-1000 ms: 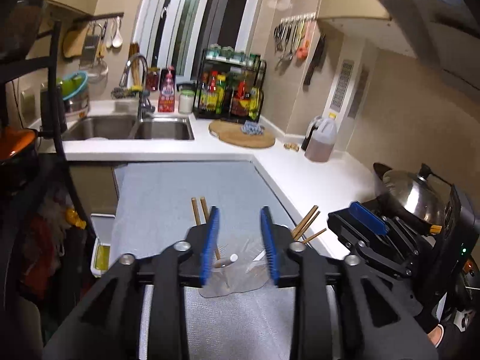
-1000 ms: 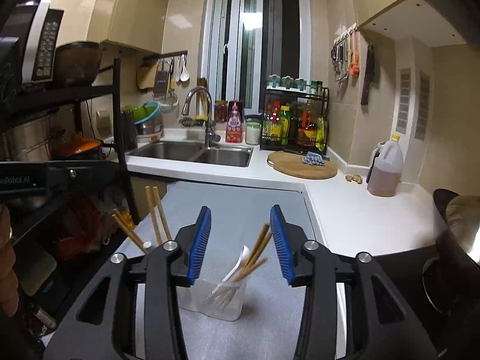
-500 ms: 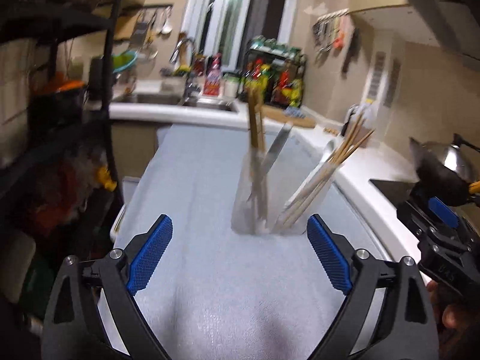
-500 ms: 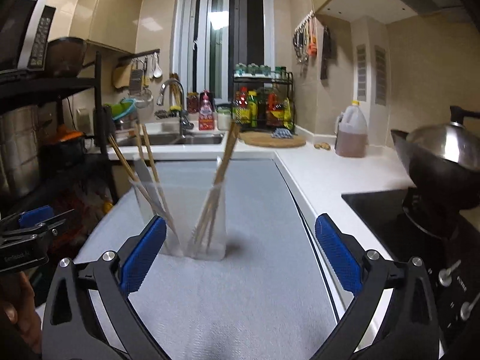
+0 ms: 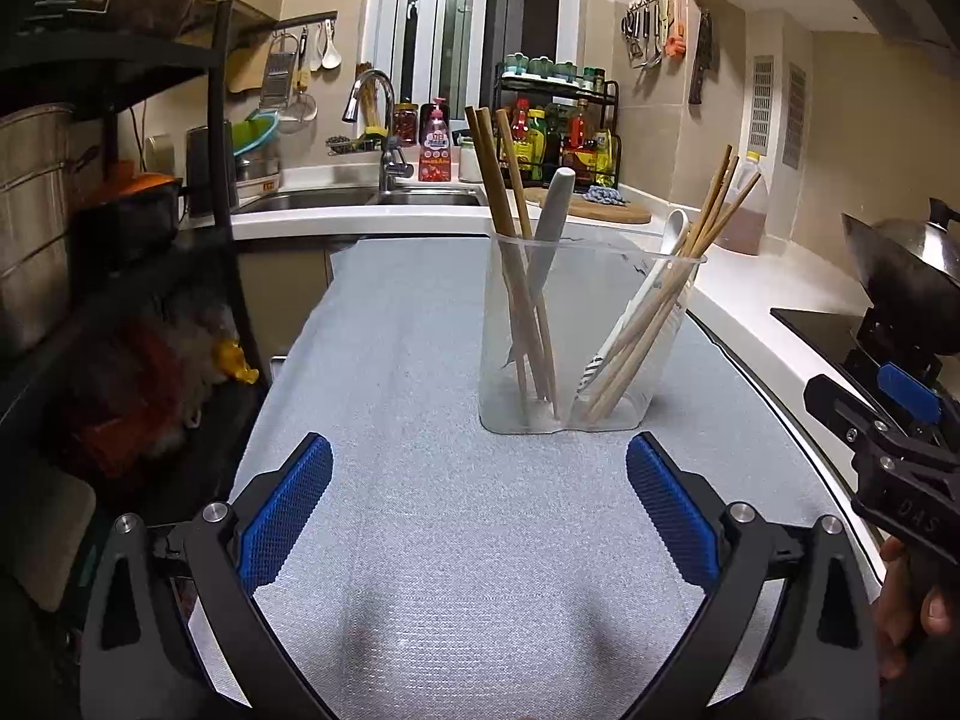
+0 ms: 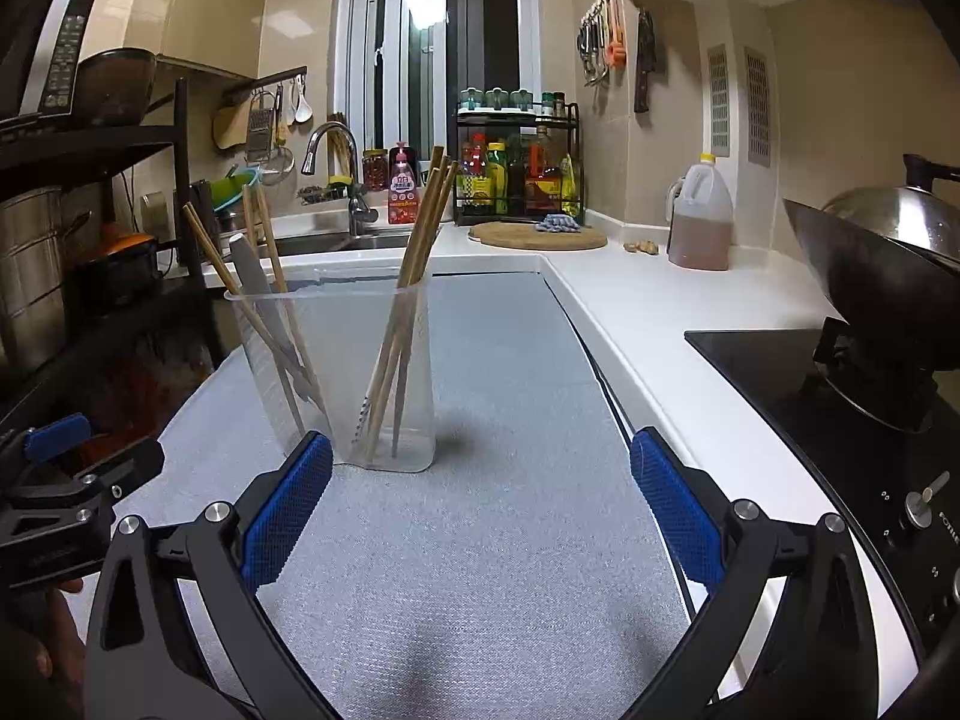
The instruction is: Organize utensils
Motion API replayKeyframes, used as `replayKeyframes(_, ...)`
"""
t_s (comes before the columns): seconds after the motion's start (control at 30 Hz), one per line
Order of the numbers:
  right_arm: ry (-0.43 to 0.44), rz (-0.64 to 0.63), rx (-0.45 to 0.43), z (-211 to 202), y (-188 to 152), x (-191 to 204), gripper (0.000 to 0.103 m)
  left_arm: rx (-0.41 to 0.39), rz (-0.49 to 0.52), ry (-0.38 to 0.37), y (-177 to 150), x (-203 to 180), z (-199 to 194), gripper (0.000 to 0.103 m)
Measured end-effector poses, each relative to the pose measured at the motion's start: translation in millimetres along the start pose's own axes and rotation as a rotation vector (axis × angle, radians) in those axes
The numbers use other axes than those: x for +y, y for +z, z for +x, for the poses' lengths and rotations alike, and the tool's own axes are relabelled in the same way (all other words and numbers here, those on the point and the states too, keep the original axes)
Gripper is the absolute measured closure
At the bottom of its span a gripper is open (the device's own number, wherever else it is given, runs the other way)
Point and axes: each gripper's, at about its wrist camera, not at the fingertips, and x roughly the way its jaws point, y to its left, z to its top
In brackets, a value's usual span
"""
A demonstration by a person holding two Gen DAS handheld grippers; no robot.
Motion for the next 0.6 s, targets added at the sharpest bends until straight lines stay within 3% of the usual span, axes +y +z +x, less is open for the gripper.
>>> replayKeyframes(0.6, -0.004, -0.015, -0.005, -1.3, -0.7, 2.9, 0.005, -0.001, -0.017, 0.005, -0.9, 2.1, -0.2, 0.008)
